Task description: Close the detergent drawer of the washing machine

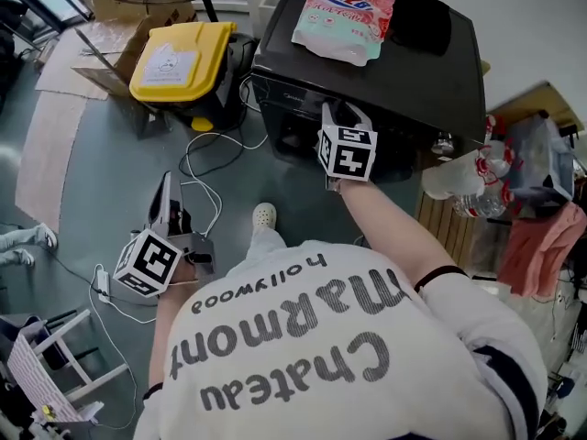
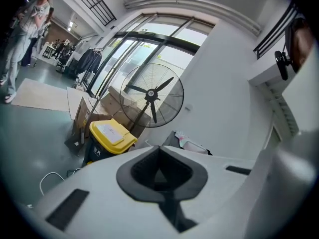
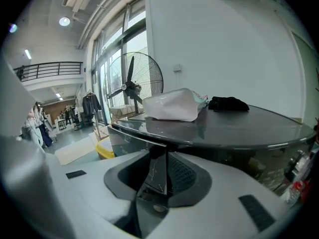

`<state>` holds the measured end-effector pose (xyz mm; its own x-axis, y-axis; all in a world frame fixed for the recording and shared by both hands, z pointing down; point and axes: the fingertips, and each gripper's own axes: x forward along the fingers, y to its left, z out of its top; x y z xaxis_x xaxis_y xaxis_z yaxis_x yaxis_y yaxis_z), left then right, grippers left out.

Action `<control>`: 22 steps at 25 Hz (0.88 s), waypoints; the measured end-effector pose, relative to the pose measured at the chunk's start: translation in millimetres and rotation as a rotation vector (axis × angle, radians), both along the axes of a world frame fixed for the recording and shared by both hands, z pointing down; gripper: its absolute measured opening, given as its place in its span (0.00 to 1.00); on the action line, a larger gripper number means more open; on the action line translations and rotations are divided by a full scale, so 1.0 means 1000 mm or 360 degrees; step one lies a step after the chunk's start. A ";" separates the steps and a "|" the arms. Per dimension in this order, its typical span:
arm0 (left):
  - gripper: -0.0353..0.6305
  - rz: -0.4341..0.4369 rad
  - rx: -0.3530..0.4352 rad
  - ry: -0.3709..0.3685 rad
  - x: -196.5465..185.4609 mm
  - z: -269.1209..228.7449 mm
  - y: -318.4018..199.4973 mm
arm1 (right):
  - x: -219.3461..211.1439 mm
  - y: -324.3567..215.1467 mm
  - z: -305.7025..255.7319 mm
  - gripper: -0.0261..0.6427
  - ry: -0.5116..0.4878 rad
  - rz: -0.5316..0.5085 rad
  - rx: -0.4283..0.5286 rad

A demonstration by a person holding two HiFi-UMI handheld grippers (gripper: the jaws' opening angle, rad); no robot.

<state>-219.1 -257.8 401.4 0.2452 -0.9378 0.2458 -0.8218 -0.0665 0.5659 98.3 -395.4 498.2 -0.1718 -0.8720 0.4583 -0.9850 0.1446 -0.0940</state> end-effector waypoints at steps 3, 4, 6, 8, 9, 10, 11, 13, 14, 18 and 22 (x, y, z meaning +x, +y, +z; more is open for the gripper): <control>0.06 0.0020 0.0020 -0.0017 0.016 -0.009 0.012 | 0.001 0.003 -0.001 0.23 -0.0024 -0.0046 -0.0027; 0.06 0.0021 0.0028 -0.0011 0.020 -0.012 0.017 | 0.001 0.003 -0.001 0.23 -0.0027 -0.0061 -0.0037; 0.06 0.0011 0.0042 -0.0009 0.028 -0.018 0.026 | 0.001 0.002 -0.001 0.23 -0.0037 -0.0097 -0.0075; 0.06 -0.0013 0.0042 -0.0014 0.032 -0.021 0.037 | 0.002 0.004 0.002 0.23 -0.0073 -0.0133 -0.0138; 0.06 -0.0030 0.0039 -0.0015 0.033 -0.022 0.042 | 0.003 0.006 0.001 0.23 -0.0104 -0.0144 -0.0171; 0.06 -0.0048 0.0038 -0.0018 0.033 -0.024 0.047 | 0.005 0.008 -0.001 0.23 -0.0142 -0.0147 -0.0193; 0.06 -0.0065 0.0041 -0.0023 0.033 -0.026 0.050 | 0.007 0.011 -0.005 0.23 -0.0184 -0.0145 -0.0202; 0.06 -0.0087 0.0062 -0.0032 0.033 -0.033 0.054 | 0.011 0.017 -0.016 0.23 -0.0256 -0.0137 -0.0196; 0.06 -0.0090 0.0077 -0.0036 0.035 -0.037 0.055 | 0.012 0.020 -0.021 0.23 -0.0290 -0.0133 -0.0196; 0.06 -0.0058 0.0138 -0.0070 0.044 -0.051 0.057 | 0.008 0.039 -0.046 0.23 -0.0484 -0.0136 -0.0172; 0.06 -0.0039 0.0183 -0.0112 0.053 -0.057 0.064 | -0.010 0.061 -0.087 0.22 -0.0661 -0.0232 -0.0038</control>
